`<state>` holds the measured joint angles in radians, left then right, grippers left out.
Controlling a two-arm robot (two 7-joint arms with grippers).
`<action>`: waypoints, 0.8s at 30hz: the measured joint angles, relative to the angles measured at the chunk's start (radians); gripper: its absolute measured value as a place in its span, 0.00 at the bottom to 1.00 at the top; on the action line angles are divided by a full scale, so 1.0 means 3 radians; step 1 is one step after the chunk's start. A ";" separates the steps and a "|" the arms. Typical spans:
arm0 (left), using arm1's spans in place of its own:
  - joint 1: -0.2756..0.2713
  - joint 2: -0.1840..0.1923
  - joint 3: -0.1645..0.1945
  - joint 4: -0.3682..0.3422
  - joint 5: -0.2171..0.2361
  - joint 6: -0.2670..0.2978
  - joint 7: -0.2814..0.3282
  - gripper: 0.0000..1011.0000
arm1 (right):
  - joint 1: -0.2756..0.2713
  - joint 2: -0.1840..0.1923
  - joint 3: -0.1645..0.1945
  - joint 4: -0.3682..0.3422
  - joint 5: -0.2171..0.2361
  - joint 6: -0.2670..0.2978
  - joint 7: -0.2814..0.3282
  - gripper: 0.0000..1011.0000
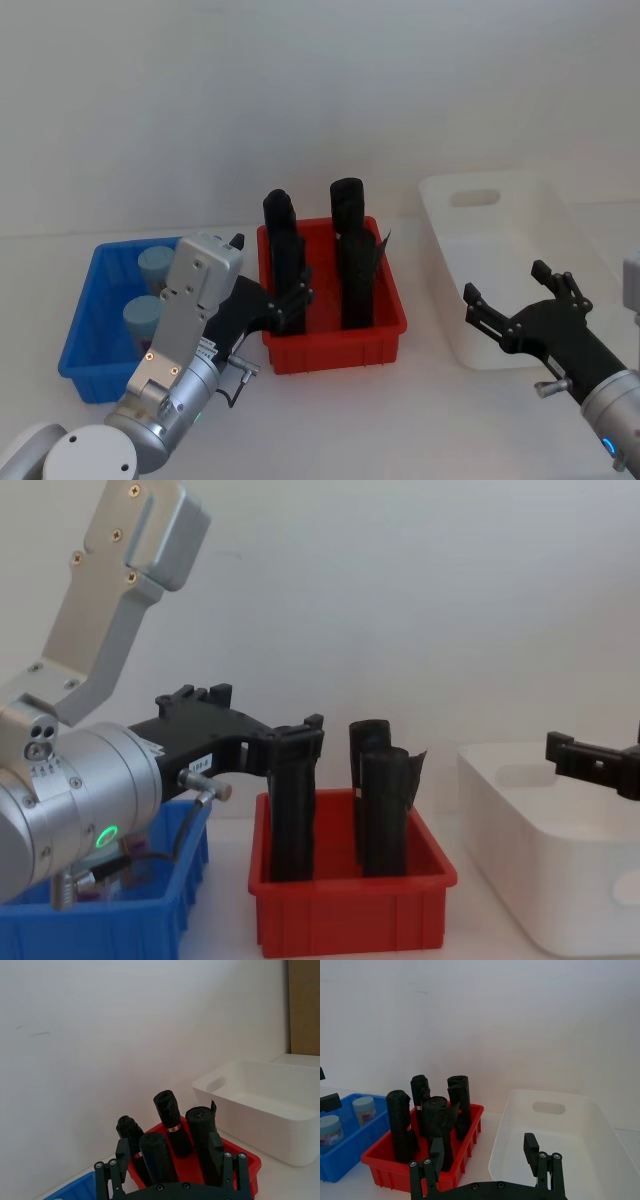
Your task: Pick the cotton swabs from the blue box and place them into the white box.
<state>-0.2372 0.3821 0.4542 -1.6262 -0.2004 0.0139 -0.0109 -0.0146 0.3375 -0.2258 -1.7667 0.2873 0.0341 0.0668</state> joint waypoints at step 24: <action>0.0000 0.0000 0.0000 0.0000 0.0000 0.0000 0.0000 0.99 | 0.0000 0.0000 0.0000 0.0000 0.0000 0.0000 0.0000 0.99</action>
<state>-0.2371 0.3821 0.4542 -1.6262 -0.2004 0.0139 -0.0109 -0.0146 0.3375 -0.2259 -1.7667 0.2874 0.0341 0.0667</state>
